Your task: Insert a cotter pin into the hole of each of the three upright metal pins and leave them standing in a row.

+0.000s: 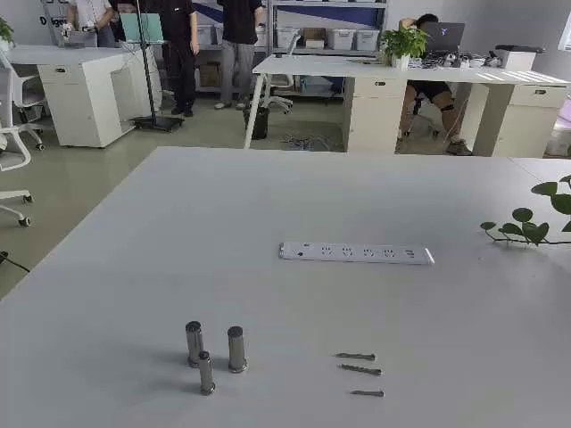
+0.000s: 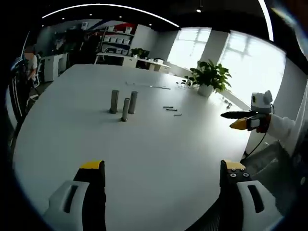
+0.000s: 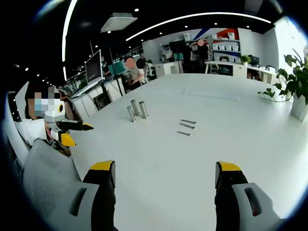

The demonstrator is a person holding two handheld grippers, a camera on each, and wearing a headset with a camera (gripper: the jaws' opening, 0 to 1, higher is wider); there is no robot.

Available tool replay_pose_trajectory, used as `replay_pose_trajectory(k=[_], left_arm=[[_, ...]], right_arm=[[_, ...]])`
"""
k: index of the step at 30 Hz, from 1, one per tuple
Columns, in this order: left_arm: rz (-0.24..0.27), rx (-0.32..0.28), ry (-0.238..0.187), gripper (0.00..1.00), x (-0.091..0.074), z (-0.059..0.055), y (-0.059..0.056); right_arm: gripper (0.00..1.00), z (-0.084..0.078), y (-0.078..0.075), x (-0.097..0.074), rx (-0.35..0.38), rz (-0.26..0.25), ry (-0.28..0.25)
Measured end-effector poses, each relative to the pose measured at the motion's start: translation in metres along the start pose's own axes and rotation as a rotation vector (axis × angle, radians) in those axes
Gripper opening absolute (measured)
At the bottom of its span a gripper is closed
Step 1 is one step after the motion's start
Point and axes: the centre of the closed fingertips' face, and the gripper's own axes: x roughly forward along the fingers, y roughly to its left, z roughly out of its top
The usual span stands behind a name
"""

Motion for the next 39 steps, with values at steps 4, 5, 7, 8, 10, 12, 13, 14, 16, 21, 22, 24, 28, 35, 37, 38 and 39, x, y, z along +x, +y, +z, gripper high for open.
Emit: replay_pose_trajectory(k=[4, 5, 7, 8, 10, 12, 13, 14, 16, 21, 22, 24, 28, 35, 37, 38, 39], left_arm=[[0.006, -0.013, 0.017, 0.99, 0.000, -0.002, 0.002], [0.003, -0.008, 0.024, 0.99, 0.000, -0.004, 0.003], [-0.006, -0.011, 0.029, 0.99, 0.001, -0.006, 0.001], [-0.007, -0.015, 0.029, 0.99, 0.001, -0.007, 0.002], [-0.011, -0.015, 0.034, 0.99, 0.002, -0.011, 0.002], [-0.012, -0.016, 0.042, 0.99, 0.002, -0.013, 0.001], [-0.013, -0.019, 0.045, 0.99, 0.002, -0.014, 0.001], [-0.015, -0.019, 0.046, 0.99, 0.002, -0.014, 0.001], [-0.017, -0.020, 0.049, 0.99, 0.002, -0.015, 0.001], [-0.018, -0.016, 0.051, 0.99, 0.001, -0.014, 0.002], [-0.018, -0.015, 0.050, 0.99, 0.001, -0.014, 0.003], [-0.016, -0.013, 0.049, 0.99, 0.001, -0.013, 0.004], [-0.019, -0.012, 0.050, 0.99, 0.000, -0.013, 0.004], [-0.021, -0.024, 0.031, 0.99, -0.001, -0.009, 0.004], [-0.021, -0.026, 0.026, 0.99, -0.001, -0.008, 0.003], [-0.021, -0.026, 0.028, 0.99, -0.001, -0.009, 0.003], [-0.022, -0.028, 0.029, 0.99, -0.001, -0.009, 0.003]], right_arm=[[0.92, 0.001, 0.000, 0.001, -0.002, 0.002, 0.001], [0.92, 0.001, -0.001, 0.001, -0.002, 0.002, 0.001], [0.92, 0.001, -0.001, 0.001, 0.001, 0.004, 0.000], [0.91, 0.001, 0.000, 0.001, 0.004, 0.007, 0.003], [0.91, 0.001, 0.000, 0.001, 0.001, 0.008, -0.001], [0.91, 0.000, 0.001, 0.002, 0.001, 0.010, 0.005], [0.91, 0.000, 0.001, 0.002, 0.002, 0.011, 0.005], [0.90, 0.000, 0.001, 0.002, 0.001, 0.011, 0.003], [0.90, -0.001, 0.001, 0.002, 0.004, 0.013, 0.006], [0.89, 0.000, 0.002, 0.001, 0.002, 0.016, 0.005], [0.89, 0.000, 0.002, 0.001, 0.003, 0.015, 0.004], [0.89, 0.000, 0.002, 0.001, 0.005, 0.016, 0.004], [0.88, -0.001, 0.003, 0.002, 0.004, 0.019, 0.009], [0.87, -0.003, 0.004, 0.003, 0.002, 0.024, 0.016], [0.87, -0.003, 0.005, 0.002, 0.002, 0.027, 0.012], [0.87, -0.003, 0.005, 0.002, 0.003, 0.027, 0.013], [0.87, -0.003, 0.005, 0.002, 0.001, 0.027, 0.014]])
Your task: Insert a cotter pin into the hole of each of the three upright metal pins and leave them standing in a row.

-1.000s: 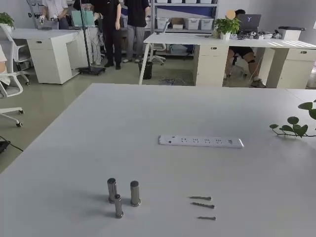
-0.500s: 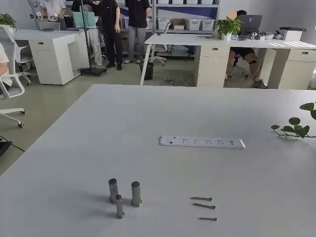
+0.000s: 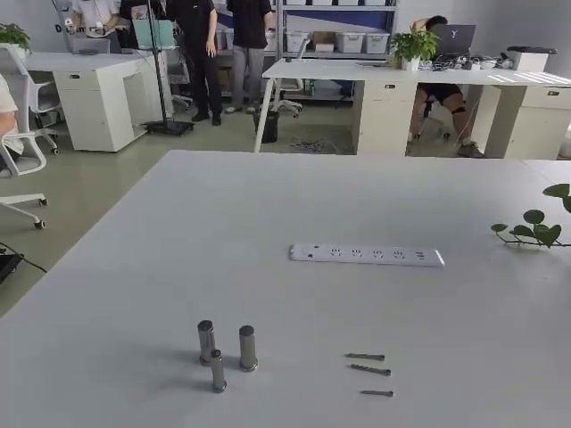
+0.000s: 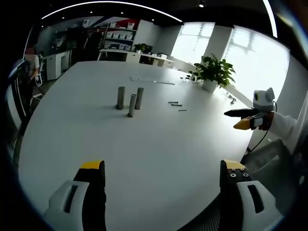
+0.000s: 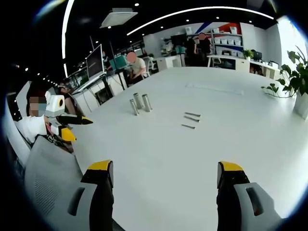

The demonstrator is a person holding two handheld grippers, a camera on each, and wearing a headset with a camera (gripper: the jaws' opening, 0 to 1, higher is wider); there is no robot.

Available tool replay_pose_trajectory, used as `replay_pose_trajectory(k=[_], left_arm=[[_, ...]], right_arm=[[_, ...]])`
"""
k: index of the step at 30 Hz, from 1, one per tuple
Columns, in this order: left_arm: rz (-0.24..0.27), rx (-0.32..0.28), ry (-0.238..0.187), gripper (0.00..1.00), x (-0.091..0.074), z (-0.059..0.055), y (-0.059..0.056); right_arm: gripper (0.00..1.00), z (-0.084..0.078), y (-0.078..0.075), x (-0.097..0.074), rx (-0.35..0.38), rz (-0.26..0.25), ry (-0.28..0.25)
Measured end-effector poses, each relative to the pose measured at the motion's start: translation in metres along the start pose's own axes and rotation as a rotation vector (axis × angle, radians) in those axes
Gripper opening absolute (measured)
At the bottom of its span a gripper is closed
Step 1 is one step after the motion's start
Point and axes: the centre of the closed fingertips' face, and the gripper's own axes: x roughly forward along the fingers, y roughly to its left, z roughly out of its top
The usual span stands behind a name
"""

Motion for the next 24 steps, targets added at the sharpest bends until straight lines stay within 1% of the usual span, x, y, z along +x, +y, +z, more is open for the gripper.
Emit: replay_pose_trajectory(k=[3, 7, 10, 13, 17, 21, 24], left_arm=[[-0.006, -0.026, -0.015, 0.98, -0.0004, 0.0008, -0.0007], [0.000, -0.014, 0.001, 0.98, -0.0005, -0.0020, -0.0006], [-0.005, -0.016, 0.004, 0.98, -0.0006, -0.0029, -0.0008], [-0.021, -0.046, -0.027, 0.98, -0.0007, 0.0012, -0.0031], [-0.017, -0.038, -0.029, 0.98, -0.0006, 0.0022, -0.0033], [-0.021, -0.049, -0.047, 0.98, -0.0011, 0.0047, -0.0034], [-0.019, -0.046, -0.044, 0.98, -0.0011, 0.0044, -0.0029]], right_arm=[[0.87, 0.0001, -0.0002, -0.0002, -0.001, 0.000, 0.000], [0.87, 0.0004, -0.0004, -0.0004, -0.002, -0.001, -0.003], [0.87, 0.0002, 0.0001, -0.0001, -0.005, 0.001, -0.001], [0.87, -0.0002, 0.0002, 0.0003, -0.006, 0.002, -0.001], [0.87, -0.0003, 0.0001, 0.0000, -0.007, 0.003, -0.001], [0.87, -0.0006, -0.0004, -0.0007, -0.005, 0.001, 0.000], [0.87, 0.0004, -0.0014, -0.0012, -0.009, -0.005, -0.007]])
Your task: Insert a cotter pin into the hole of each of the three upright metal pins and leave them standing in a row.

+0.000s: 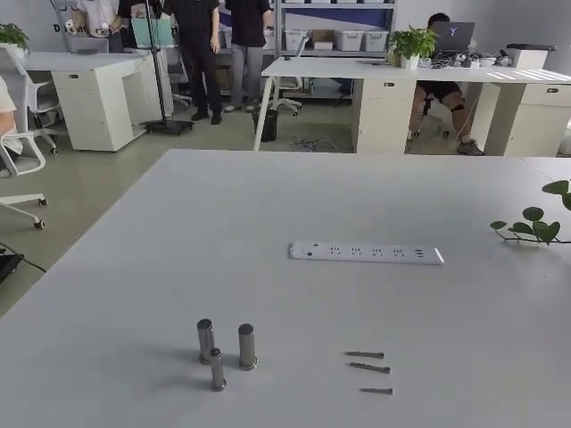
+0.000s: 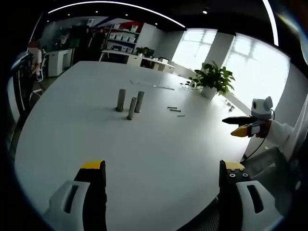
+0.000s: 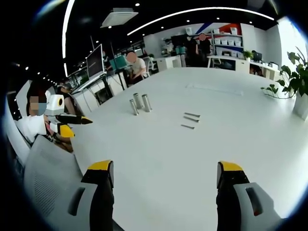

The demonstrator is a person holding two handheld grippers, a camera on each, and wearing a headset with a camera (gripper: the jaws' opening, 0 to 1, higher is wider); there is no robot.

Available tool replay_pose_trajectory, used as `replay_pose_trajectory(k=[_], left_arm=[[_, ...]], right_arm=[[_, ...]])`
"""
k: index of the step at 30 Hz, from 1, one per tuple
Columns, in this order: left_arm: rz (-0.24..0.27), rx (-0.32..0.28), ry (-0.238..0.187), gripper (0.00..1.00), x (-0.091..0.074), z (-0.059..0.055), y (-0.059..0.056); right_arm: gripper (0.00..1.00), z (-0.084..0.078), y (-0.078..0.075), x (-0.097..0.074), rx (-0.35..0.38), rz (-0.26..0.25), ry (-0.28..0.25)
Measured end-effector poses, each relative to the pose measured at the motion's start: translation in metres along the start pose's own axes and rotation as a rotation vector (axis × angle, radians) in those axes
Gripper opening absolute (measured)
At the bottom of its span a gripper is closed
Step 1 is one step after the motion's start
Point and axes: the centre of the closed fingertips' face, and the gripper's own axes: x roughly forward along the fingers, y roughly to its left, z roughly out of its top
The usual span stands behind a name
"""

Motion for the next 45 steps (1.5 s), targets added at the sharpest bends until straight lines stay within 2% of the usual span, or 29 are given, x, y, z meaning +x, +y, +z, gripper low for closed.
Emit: replay_pose_trajectory(k=[13, 20, 24, 28, 33, 36, 45], left_arm=[[-0.019, 0.005, 0.008, 0.97, 0.004, 0.001, -0.004], [-0.017, 0.015, 0.008, 0.96, 0.007, 0.002, -0.001], [-0.037, 0.011, -0.043, 0.91, 0.009, 0.015, -0.001], [-0.021, 0.028, -0.073, 0.87, 0.011, 0.026, 0.003], [-0.012, 0.063, -0.061, 0.86, 0.017, 0.032, 0.007], [-0.019, 0.064, -0.061, 0.86, 0.021, 0.036, 0.008], [-0.049, 0.121, -0.048, 0.85, 0.041, 0.050, 0.011]], right_arm=[[0.86, -0.001, 0.001, 0.001, -0.003, 0.005, 0.011], [0.86, 0.001, -0.002, 0.001, -0.003, -0.004, 0.005], [0.86, 0.001, -0.002, 0.001, -0.004, -0.005, 0.005], [0.86, 0.000, -0.003, 0.001, -0.003, -0.010, 0.013], [0.84, -0.004, -0.004, 0.000, -0.002, -0.010, 0.024], [0.86, -0.003, -0.007, -0.002, 0.001, -0.033, 0.018], [0.86, -0.004, -0.006, -0.004, 0.008, -0.034, 0.019]])
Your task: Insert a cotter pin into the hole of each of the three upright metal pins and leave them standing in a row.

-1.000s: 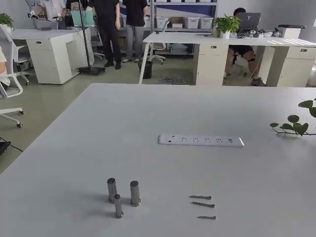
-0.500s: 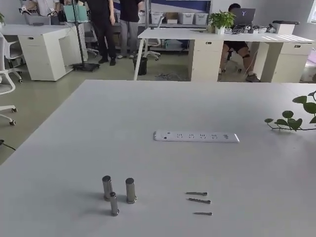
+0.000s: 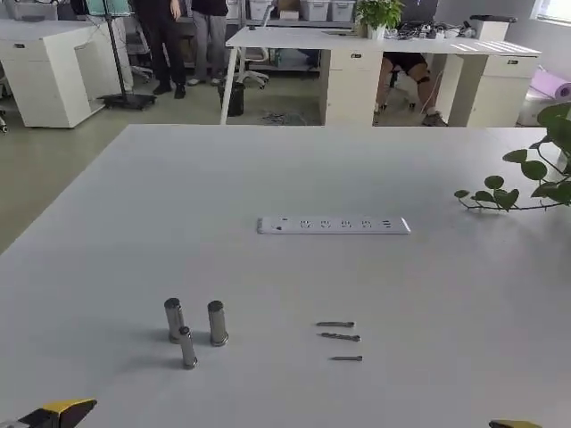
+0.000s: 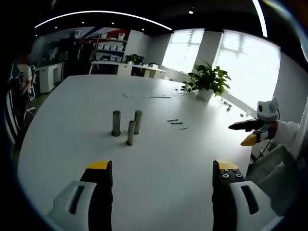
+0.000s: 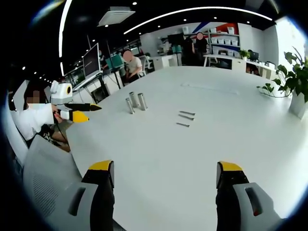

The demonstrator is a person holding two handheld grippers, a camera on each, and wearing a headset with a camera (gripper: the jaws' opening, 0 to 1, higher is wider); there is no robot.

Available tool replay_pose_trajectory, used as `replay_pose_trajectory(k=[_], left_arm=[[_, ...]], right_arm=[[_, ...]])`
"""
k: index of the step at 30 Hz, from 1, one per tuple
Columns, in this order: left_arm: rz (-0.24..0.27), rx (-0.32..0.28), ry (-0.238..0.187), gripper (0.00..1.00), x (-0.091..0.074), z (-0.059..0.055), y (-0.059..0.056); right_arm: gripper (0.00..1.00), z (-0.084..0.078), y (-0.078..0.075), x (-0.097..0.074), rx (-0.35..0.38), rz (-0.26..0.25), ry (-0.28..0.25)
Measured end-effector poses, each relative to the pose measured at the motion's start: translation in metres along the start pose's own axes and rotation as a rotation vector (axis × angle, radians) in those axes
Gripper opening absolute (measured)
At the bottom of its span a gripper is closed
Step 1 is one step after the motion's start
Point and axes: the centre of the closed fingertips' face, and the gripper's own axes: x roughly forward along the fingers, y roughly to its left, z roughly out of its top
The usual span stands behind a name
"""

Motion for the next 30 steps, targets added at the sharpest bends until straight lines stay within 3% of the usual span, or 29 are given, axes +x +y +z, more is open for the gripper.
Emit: replay_pose_trajectory(k=[8, 17, 25, 30], left_arm=[[-0.019, 0.043, -0.013, 0.73, 0.022, 0.018, 0.010], [-0.015, 0.081, -0.011, 0.68, 0.052, 0.035, 0.024], [-0.003, 0.099, 0.011, 0.59, 0.074, 0.037, 0.031], [0.037, 0.126, 0.018, 0.52, 0.087, 0.036, 0.038]], right_arm=[[0.84, 0.002, 0.001, 0.000, -0.010, -0.007, -0.004], [0.84, 0.000, 0.000, 0.000, -0.008, -0.021, 0.002], [0.83, -0.002, 0.001, -0.004, -0.020, -0.027, 0.015], [0.82, -0.002, 0.002, -0.005, -0.031, -0.029, 0.026]])
